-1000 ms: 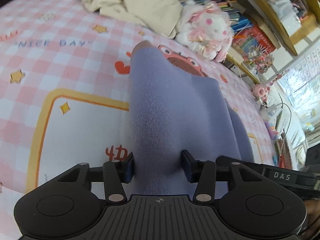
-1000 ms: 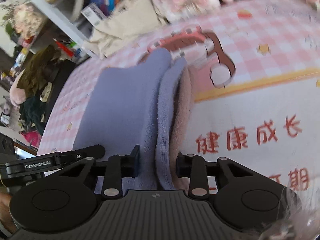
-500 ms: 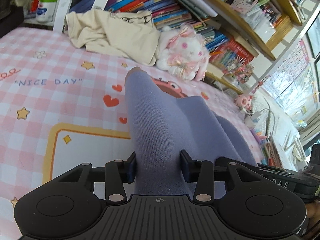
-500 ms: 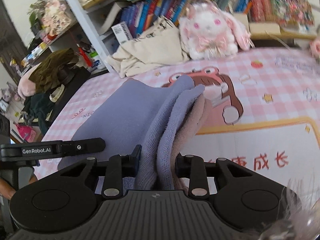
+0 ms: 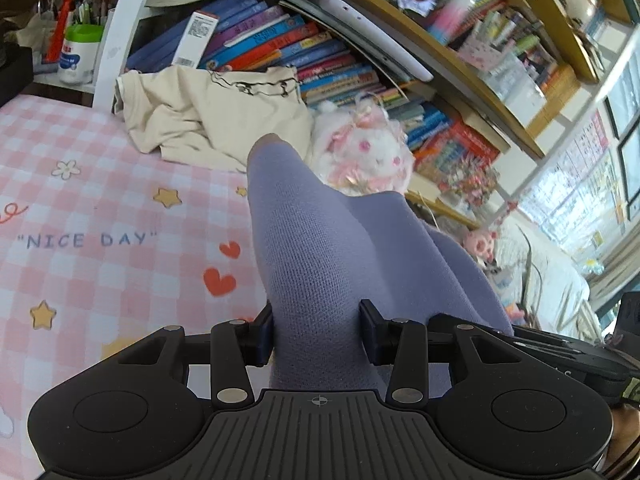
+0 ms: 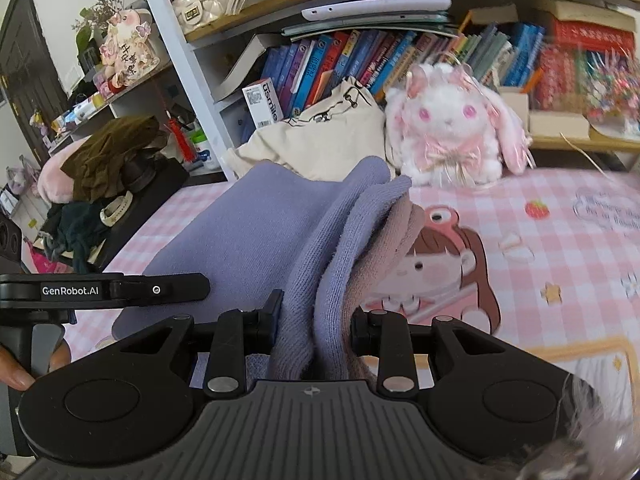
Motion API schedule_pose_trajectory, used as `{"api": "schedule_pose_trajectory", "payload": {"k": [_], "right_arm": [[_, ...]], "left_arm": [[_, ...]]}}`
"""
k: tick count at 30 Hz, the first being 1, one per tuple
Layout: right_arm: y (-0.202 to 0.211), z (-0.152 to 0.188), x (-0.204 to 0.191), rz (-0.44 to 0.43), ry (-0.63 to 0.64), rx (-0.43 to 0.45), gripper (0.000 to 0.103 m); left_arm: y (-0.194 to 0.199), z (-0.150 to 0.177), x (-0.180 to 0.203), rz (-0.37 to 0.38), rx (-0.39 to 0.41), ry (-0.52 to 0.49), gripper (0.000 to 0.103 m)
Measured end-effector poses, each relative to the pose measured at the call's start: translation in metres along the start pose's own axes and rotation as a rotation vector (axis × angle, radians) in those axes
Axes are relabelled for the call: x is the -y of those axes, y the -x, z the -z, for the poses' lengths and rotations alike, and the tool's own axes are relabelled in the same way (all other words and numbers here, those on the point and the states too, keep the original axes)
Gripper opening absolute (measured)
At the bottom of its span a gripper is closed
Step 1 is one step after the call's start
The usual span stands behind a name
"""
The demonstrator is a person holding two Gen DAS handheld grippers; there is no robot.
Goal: Fold clothes
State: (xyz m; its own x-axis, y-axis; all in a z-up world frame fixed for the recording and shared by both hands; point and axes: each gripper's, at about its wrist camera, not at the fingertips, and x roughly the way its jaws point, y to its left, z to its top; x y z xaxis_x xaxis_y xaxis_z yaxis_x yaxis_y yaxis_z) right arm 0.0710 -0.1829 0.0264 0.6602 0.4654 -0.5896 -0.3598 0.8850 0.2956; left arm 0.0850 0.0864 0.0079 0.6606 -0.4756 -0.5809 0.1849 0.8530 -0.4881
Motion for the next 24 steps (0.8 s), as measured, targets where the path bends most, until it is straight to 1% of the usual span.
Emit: {"api": "schedule_pose_trajectory", "payload": {"k": [4,12,18,24], "right_arm": [[-0.022,-0.017,0.003,-0.005,0.029,0.001,0.028],[-0.071,-0.041,0.019,-0.030,0.024,-0.026,0.028],[-0.108,-0.054,0.033,-0.040,0.004,-0.051,0.028],[-0.140,-0.059,0.046,-0.050,-0.014,-0.074,0.028]], "left_arm": [[-0.013,-0.016,-0.012,-0.014,0.009,0.027,0.041],[-0.043,-0.041,-0.034,-0.053,-0.002,0.067,0.041],[-0.070,-0.057,-0.047,-0.080,-0.017,0.081,0.041],[-0.093,-0.066,-0.059,-0.110,-0.032,0.095,0.041]]}}
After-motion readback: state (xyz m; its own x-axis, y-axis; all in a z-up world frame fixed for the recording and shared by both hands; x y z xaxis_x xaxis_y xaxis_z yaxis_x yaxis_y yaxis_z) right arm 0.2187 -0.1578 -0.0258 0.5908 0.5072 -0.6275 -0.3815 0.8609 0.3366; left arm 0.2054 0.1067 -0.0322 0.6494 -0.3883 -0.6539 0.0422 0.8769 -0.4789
